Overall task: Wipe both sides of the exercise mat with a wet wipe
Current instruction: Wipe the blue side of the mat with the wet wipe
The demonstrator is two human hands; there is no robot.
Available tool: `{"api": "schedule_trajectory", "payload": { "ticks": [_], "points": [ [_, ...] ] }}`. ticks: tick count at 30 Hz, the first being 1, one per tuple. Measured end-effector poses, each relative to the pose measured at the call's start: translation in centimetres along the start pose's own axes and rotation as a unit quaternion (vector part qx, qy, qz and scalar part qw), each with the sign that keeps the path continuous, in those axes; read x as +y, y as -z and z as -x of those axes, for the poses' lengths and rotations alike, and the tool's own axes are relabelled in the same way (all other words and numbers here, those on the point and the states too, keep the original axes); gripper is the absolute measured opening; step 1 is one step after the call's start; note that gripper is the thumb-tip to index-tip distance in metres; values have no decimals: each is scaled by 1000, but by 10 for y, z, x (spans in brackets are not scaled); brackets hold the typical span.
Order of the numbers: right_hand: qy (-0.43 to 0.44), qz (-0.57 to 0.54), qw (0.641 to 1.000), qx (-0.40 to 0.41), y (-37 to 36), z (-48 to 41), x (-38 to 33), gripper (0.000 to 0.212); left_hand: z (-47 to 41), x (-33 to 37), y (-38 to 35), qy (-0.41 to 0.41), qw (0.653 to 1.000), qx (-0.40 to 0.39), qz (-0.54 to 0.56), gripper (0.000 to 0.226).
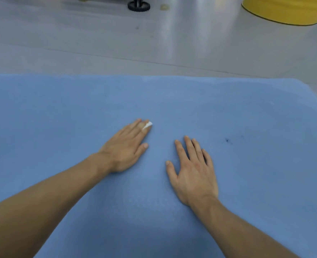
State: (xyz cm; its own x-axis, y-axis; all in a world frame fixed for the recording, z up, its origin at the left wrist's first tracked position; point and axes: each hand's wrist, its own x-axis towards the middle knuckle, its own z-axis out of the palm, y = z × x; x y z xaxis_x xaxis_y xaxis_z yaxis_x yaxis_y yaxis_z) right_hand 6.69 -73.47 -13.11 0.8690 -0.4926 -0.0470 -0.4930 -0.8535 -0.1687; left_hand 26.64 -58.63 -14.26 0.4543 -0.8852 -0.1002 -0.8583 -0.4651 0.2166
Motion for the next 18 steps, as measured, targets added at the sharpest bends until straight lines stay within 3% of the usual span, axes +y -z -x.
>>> {"api": "schedule_trajectory", "payload": {
  "ticks": [7, 12, 14, 18],
  "points": [
    [-1, -5, 1000, 3, 0, 2, 0, 76, 114, -9, 11, -66, 998, -10, -22, 64],
    [-1, -1, 1000, 1, 0, 2, -1, 77, 124, -74, 22, 48, 999, -9, -11, 71],
    [-1, 1, 1000, 0, -1, 1, -1, 78, 102, -90, 23, 107, 994, 24, 11, 77],
    [-1, -7, 1000, 3, 0, 1, 0, 77, 24, -80, 24, 182, 982, 37, 44, 66]
  ]
}}
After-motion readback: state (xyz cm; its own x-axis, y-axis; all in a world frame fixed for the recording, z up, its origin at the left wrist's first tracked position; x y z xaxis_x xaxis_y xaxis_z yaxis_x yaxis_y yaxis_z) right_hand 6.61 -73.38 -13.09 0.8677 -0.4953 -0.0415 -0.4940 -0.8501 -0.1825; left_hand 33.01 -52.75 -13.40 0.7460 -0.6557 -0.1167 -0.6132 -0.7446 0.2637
